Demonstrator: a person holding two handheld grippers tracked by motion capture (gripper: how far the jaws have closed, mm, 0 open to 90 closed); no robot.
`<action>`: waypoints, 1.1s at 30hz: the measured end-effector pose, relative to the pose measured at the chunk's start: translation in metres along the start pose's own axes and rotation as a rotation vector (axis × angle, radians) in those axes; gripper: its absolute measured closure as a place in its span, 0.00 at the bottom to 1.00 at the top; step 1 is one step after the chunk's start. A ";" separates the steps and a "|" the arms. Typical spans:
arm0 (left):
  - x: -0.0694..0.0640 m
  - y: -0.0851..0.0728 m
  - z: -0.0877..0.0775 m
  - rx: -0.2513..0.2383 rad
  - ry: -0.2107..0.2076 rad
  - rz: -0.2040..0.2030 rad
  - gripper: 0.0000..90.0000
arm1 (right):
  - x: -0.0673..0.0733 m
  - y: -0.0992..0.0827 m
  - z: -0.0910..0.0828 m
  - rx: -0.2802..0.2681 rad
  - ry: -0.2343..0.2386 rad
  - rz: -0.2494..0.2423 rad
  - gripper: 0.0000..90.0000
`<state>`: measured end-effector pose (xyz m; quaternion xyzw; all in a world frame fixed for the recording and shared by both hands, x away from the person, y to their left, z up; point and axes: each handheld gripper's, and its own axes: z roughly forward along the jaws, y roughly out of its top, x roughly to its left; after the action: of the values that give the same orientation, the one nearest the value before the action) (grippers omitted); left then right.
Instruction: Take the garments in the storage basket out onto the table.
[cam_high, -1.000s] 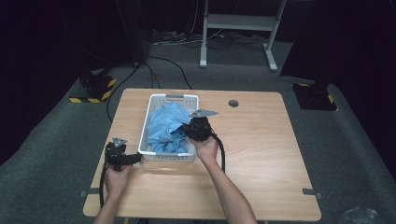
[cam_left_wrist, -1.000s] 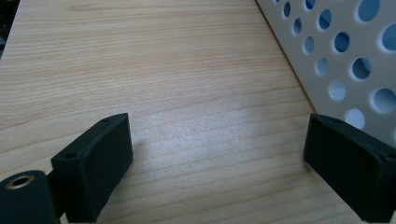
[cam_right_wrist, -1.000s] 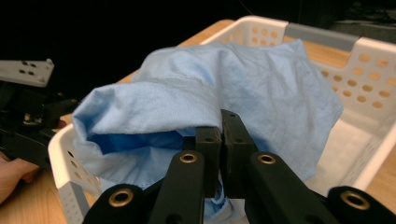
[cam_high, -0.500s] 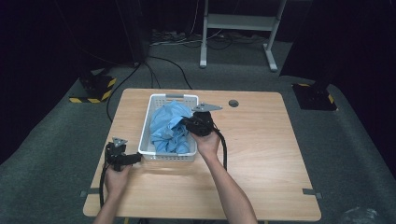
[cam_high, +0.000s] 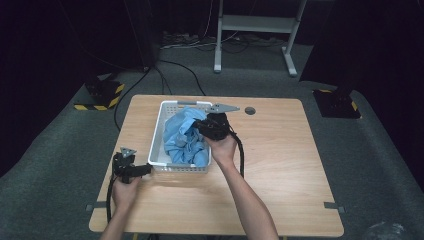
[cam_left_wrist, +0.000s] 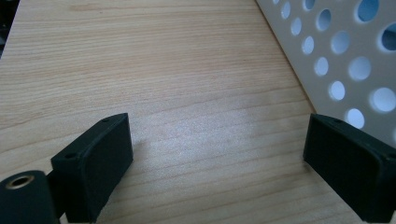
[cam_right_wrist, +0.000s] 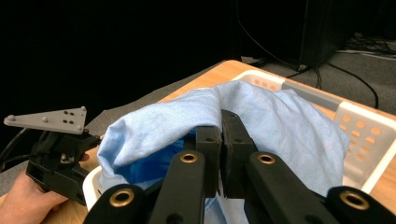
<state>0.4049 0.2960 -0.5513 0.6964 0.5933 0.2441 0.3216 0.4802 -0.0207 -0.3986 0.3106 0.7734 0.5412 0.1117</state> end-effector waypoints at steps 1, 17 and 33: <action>0.000 0.000 0.000 0.000 0.000 0.000 0.09 | 0.000 0.001 -0.001 -0.005 0.001 0.000 0.98; 0.000 0.000 0.000 0.003 0.002 0.004 0.09 | -0.005 0.019 -0.024 -0.091 0.002 0.015 0.98; -0.001 0.000 0.000 0.004 0.008 0.009 0.09 | -0.006 0.031 -0.052 -0.151 0.008 -0.004 0.98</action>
<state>0.4051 0.2949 -0.5514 0.6986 0.5920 0.2471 0.3168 0.4699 -0.0578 -0.3507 0.2976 0.7313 0.5992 0.1328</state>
